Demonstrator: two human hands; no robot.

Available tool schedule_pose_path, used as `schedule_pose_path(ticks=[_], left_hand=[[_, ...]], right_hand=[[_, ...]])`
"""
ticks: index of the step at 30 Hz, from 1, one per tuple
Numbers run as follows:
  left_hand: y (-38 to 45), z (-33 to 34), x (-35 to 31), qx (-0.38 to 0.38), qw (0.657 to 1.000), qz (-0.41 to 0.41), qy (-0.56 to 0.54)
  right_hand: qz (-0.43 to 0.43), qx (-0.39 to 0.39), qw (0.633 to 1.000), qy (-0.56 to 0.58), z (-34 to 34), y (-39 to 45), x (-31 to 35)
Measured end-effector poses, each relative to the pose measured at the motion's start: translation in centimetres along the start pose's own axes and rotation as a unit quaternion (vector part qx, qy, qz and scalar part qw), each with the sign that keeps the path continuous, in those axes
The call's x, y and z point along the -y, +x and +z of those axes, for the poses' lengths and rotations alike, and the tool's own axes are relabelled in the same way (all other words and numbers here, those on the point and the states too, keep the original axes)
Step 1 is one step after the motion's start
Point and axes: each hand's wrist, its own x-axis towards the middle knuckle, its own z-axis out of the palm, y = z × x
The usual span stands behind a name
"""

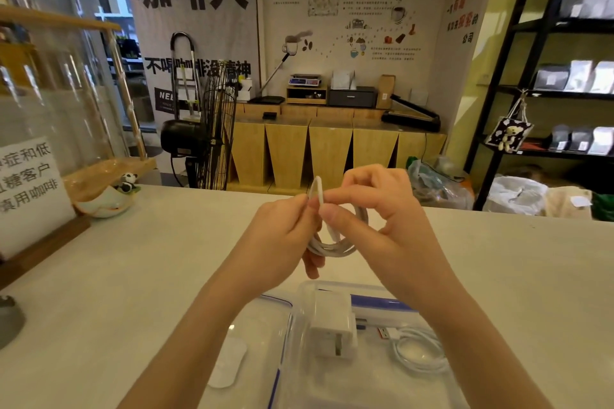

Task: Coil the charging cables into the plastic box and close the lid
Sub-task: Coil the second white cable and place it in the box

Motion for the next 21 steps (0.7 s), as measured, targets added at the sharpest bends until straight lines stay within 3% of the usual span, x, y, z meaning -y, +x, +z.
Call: schedule_pose_path(ticks=[5, 9, 15, 21], left_hand=[[0.0, -1.1, 0.0, 0.01, 0.997, -0.017, -0.069], [0.0, -1.2, -0.1, 0.012, 0.995, -0.008, -0.095], [-0.1, -0.7, -0.2, 0.001, 0.996, 0.026, -0.091], [-0.2, -1.1, -0.4, 0.003, 0.992, 0.031, -0.12]], right_hand=[[-0.05, -0.117, 0.987, -0.098, 0.8, 0.1, -0.8], [-0.017, -0.155, 0.987, -0.043, 0.8, -0.1, -0.5], [0.114, -0.076, 0.983, 0.12, 0.9, 0.1, -0.1], [0.105, 0.035, 0.974, 0.197, 0.1, 0.3, 0.0]])
